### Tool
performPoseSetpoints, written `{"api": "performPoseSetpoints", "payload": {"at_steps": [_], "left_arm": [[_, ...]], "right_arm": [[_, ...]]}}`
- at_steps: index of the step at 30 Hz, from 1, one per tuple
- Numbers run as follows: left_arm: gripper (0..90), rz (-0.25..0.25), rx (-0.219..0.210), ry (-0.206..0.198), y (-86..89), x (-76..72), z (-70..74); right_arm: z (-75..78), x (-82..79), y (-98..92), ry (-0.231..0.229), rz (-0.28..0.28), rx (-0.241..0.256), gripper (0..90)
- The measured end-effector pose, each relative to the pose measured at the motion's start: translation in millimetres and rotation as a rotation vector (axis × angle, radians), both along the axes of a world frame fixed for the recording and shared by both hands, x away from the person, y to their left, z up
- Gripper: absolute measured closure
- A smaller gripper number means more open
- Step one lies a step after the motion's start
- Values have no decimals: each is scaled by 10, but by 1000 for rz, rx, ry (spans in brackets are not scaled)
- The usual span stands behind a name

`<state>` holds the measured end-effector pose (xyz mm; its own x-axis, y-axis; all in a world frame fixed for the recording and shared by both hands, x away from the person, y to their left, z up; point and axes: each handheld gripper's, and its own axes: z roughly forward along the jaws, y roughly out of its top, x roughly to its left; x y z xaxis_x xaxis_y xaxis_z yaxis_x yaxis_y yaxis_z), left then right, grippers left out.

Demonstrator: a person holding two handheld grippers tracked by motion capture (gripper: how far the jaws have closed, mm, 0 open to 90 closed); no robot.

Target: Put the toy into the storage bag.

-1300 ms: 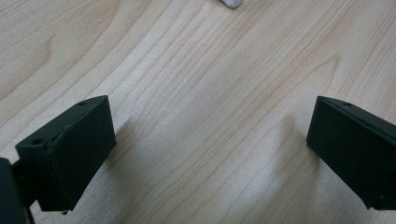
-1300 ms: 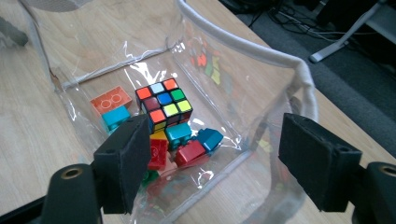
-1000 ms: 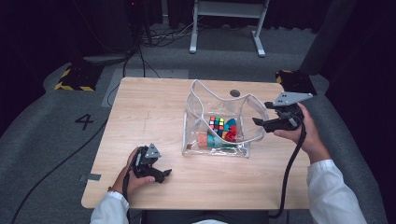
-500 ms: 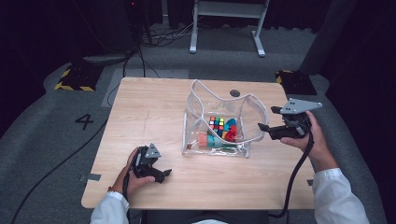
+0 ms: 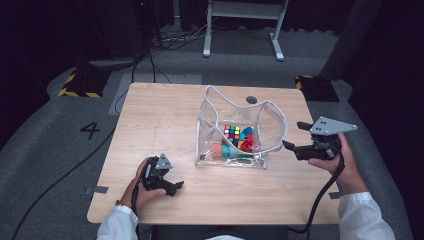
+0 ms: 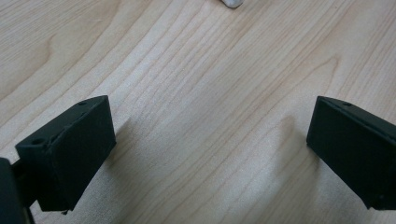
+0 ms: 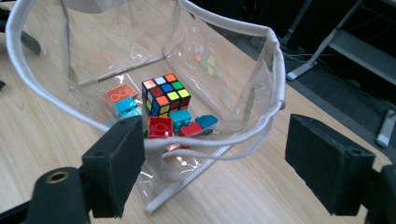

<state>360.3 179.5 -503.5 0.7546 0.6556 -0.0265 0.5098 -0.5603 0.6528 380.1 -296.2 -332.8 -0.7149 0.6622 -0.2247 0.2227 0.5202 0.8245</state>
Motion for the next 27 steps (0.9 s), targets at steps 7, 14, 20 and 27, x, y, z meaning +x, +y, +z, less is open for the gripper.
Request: {"api": "performPoseSetpoints", "payload": {"at_steps": [7,14,20,27], "left_arm": [[12,-2,-1,3,0,0,0],[12,0,-3,3,-1,-1,-1],[13,0,-3,3,-1,0,-1],[13,-2,-1,2,0,0,0]], "right_arm": [[-107,-108,-73,-20,-2,1,197],[-272,-179,-111,-15,-19,-6,203],[-418,-214,-122,-4,-26,-18,203],[-558,-226,-157,23,-42,-31,204]]}}
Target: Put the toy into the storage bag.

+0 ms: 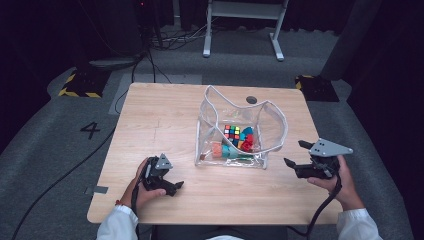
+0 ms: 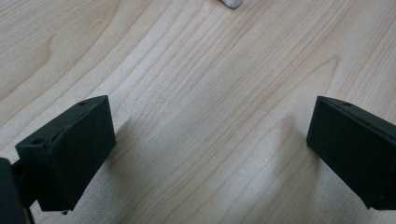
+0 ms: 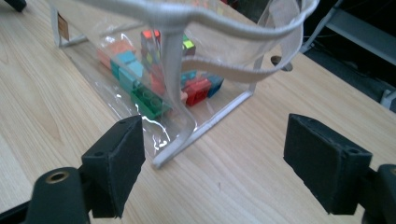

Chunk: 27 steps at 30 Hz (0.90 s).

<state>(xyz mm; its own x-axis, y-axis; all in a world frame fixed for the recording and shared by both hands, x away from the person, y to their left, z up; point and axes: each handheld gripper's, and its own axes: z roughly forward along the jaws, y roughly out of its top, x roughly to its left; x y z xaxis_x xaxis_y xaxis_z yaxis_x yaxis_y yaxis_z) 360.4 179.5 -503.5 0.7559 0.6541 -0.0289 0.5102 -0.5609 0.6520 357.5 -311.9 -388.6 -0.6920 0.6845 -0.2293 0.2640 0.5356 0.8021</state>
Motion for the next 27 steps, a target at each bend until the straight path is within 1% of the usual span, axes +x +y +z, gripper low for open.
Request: {"api": "performPoseSetpoints", "payload": {"at_steps": [1,3,4,5,6,7,9,10,13,14,15,16,17,18,20,21,24,27], "left_arm": [[12,0,0,0,0,0,0],[13,1,-1,0,-1,-1,-1],[13,1,-1,0,-1,-1,-1],[12,2,-2,0,-1,-1,-1],[13,2,-2,0,-1,-1,-1],[13,0,0,0,0,0,0],[13,0,0,0,0,0,0],[13,1,-1,0,-1,-1,-1],[12,2,-2,0,-1,-1,-1],[12,1,-1,0,-1,0,-1],[12,1,-1,0,-1,0,0],[13,1,-1,0,-1,0,0],[12,1,-1,0,-1,0,0],[13,0,0,0,0,0,0],[12,2,-2,0,-1,-1,-1],[12,2,-2,0,-1,-1,-1],[12,2,-2,0,-1,0,-1],[13,2,-2,0,-1,-1,-1]], "right_arm": [[-51,-2,-12,7,-9,-7,204],[-88,-1,-26,15,-12,-11,204],[-115,5,-31,9,-14,-7,204],[-139,7,-43,21,-14,-12,204],[-139,7,-43,21,-14,-12,204],[-185,11,-55,31,-20,-19,204],[-226,12,-69,38,-25,-24,204],[-226,12,-69,38,-25,-24,204],[-307,13,-101,63,-32,-22,207],[-333,15,-106,63,-38,-23,207],[-351,18,-121,69,-38,-37,207],[-351,18,-121,69,-38,-37,207],[-397,25,-137,73,-47,-37,208],[-416,24,-148,83,-52,-38,208],[-433,28,-156,85,-53,-42,208],[-472,31,-177,94,-59,-48,208],[-527,32,-203,101,-67,-64,207],[-582,29,-226,112,-76,-55,207]]}}
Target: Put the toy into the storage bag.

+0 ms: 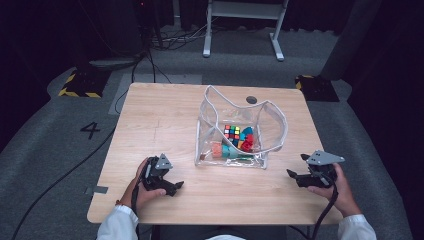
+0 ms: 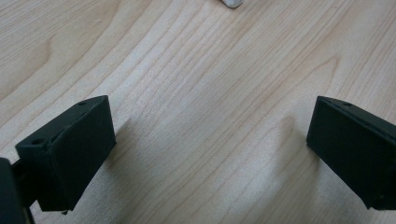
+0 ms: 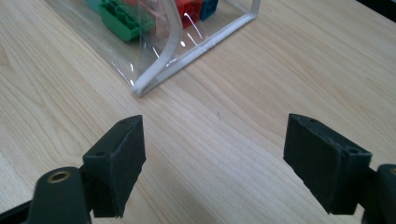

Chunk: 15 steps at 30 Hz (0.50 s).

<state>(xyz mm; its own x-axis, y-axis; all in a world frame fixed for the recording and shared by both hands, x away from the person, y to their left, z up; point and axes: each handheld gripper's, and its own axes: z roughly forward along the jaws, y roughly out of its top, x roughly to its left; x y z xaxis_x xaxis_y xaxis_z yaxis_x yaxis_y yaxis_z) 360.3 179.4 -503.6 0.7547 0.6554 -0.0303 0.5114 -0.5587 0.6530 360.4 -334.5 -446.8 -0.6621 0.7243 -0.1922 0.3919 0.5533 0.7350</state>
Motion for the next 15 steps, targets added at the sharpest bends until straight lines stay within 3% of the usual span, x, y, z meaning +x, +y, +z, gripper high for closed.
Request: {"api": "performPoseSetpoints", "payload": {"at_steps": [15], "left_arm": [[12,0,0,0,0,0,0]], "right_arm": [[-244,-39,-99,63,-9,-22,201]]}}
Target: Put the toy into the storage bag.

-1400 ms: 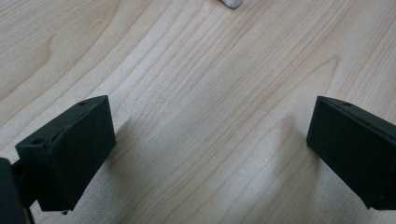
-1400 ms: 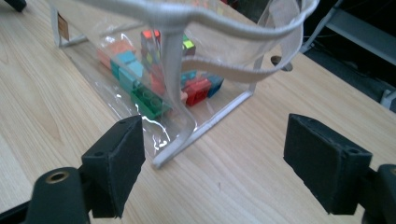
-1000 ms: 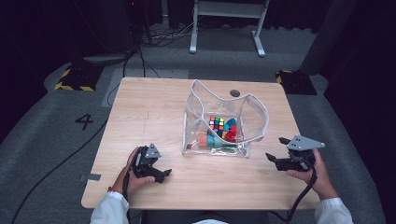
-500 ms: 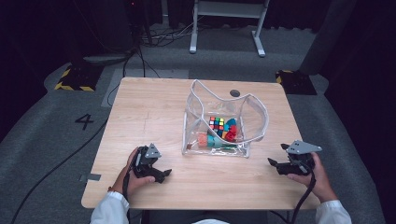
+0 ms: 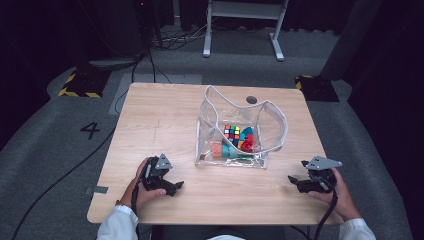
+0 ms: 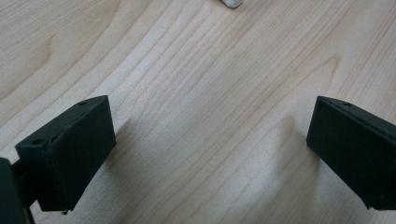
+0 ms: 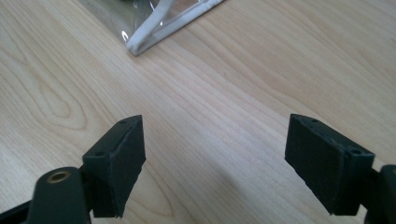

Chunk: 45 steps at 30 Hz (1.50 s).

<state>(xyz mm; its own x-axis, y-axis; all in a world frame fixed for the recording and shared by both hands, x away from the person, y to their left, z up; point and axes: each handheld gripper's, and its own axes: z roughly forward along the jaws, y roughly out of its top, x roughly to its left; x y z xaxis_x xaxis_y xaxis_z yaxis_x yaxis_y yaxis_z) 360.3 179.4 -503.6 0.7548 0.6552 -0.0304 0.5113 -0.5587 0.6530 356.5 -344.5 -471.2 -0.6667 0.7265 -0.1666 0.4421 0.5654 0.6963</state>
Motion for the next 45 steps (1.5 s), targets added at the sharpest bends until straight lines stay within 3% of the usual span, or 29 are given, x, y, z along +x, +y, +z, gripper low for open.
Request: {"api": "performPoseSetpoints", "payload": {"at_steps": [12,18,23,29,45], "left_arm": [[13,0,0,0,0,0,0],[12,0,0,0,0,0,0],[12,1,-1,-2,-1,0,-2],[12,-2,5,-7,3,3,1],[8,2,2,0,-6,2,-2]], "right_arm": [[-177,-85,-90,32,-24,18,196],[-258,-119,-188,54,-41,77,191],[-315,-182,-324,71,-92,161,181],[-319,-220,-396,57,-127,152,181],[-321,-223,-391,56,-132,151,176]]}}
